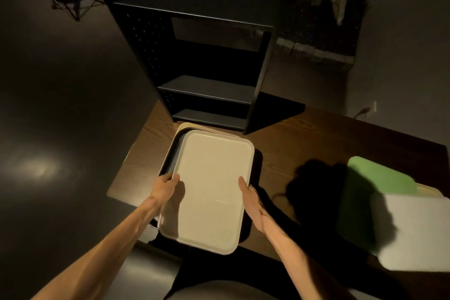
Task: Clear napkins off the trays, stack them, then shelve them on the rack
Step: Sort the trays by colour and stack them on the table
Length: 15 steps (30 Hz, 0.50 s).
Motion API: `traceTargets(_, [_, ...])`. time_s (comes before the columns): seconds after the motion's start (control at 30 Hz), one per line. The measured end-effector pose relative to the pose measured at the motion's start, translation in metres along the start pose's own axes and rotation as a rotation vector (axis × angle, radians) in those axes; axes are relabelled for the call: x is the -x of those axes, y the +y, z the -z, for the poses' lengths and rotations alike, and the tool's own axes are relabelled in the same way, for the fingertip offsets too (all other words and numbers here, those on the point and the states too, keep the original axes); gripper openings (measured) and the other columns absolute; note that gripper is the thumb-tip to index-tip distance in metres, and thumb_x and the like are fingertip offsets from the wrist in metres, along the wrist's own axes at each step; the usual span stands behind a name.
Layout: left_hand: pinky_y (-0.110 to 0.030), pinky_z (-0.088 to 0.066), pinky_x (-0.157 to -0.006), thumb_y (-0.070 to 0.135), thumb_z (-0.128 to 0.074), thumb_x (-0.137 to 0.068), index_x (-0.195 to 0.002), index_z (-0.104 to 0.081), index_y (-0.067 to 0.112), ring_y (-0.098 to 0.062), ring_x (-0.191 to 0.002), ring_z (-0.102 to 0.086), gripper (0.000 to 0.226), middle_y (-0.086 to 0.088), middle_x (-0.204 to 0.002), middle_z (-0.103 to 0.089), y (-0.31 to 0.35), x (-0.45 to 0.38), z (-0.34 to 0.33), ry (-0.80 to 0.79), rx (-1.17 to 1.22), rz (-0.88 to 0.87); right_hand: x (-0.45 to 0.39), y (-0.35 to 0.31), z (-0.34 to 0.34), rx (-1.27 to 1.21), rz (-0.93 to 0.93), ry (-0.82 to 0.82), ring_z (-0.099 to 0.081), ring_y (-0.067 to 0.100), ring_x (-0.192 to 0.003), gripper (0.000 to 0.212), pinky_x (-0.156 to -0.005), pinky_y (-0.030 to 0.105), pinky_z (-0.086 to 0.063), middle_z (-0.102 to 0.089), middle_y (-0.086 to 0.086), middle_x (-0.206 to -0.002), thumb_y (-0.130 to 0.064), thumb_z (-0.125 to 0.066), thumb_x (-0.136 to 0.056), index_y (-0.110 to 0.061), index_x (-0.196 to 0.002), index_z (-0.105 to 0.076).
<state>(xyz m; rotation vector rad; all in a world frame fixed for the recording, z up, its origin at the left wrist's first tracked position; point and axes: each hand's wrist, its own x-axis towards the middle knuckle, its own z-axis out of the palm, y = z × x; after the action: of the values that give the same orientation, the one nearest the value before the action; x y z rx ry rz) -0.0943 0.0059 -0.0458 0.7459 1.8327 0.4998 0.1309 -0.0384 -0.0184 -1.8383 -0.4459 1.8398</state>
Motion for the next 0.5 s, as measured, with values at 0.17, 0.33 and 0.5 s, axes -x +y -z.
traceTargets(0.17, [-0.028,-0.042,-0.063,0.009,-0.047,-0.098,-0.097,-0.063,0.007,-0.021,-0.076,-0.055,0.017,-0.012,-0.088,-0.062,0.001,-0.036,0.030,0.039,-0.242,-0.071,-0.037,0.013,-0.034,0.089,-0.034,0.057,-0.049,0.025,-0.132,0.043,-0.116,0.040,-0.034,-0.051,0.006,-0.145,-0.031,-0.042,-0.104,-0.007,-0.140,-0.045])
traceTargets(0.33, [-0.033,-0.047,-0.066,0.004,-0.046,-0.094,-0.092,-0.068,0.001,-0.032,-0.081,-0.061,0.022,-0.018,-0.088,-0.067,0.003,-0.058,0.042,0.037,-0.459,-0.121,-0.054,0.012,-0.054,0.343,0.046,0.168,-0.052,0.025,-0.129,0.041,-0.112,0.037,-0.040,-0.058,0.006,-0.136,-0.026,-0.039,-0.104,-0.007,-0.139,-0.050])
traceTargets(0.5, [-0.038,-0.051,-0.078,0.001,-0.051,-0.087,-0.088,-0.070,0.002,-0.040,-0.090,-0.065,0.019,-0.022,-0.091,-0.071,0.005,-0.069,0.043,0.059,-0.605,-0.196,-0.064,-0.002,-0.064,0.424,0.012,0.256,-0.052,0.028,-0.127,0.040,-0.106,0.035,-0.043,-0.055,0.009,-0.140,-0.021,-0.038,-0.101,-0.010,-0.138,-0.049])
